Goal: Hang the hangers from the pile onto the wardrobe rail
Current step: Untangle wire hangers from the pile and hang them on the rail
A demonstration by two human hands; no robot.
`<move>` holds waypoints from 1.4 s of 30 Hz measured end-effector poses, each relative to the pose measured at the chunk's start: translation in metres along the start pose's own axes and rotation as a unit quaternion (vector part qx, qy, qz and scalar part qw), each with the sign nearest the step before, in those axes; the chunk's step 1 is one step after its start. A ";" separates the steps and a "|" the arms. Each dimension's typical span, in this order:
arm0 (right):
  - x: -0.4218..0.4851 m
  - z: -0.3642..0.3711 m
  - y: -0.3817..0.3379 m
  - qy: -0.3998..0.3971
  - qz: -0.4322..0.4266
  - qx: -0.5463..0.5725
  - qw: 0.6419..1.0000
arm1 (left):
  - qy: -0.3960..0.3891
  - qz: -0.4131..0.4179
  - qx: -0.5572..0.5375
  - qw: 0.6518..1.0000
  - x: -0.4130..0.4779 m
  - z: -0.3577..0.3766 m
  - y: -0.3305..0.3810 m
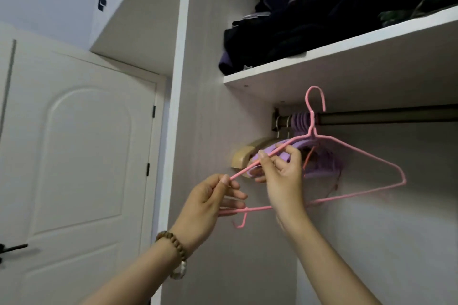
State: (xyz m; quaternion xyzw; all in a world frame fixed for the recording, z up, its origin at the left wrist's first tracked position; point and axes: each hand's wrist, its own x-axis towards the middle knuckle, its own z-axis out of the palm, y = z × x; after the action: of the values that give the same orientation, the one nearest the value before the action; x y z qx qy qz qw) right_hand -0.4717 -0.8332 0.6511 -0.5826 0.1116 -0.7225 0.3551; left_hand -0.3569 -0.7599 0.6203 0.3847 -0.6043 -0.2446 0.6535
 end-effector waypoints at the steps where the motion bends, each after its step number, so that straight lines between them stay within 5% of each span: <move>1: 0.008 -0.009 0.001 0.006 0.004 -0.002 1.000 | -0.006 -0.003 -0.008 1.000 0.007 0.011 -0.002; 12: 0.098 -0.095 0.015 0.054 0.047 -0.130 0.989 | -0.110 -0.015 0.035 0.993 0.061 0.091 -0.010; 29: 0.102 -0.113 0.053 0.050 0.136 -0.193 0.970 | -0.059 -0.069 0.060 0.994 0.072 0.093 -0.022; 34: 0.081 -0.103 0.044 0.059 0.073 -0.270 0.958 | -0.044 -0.070 0.070 0.994 0.059 0.072 -0.015; 42: 0.030 -0.037 0.015 -0.036 -0.095 -0.311 0.945 | 0.044 0.033 0.165 0.985 0.020 -0.001 0.013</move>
State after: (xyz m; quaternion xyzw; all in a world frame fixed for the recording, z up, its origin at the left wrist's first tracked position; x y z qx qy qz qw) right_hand -0.5022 -0.8724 0.6545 -0.6976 0.2619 -0.6609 0.0897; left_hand -0.3548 -0.7671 0.6428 0.4775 -0.6195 -0.1021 0.6146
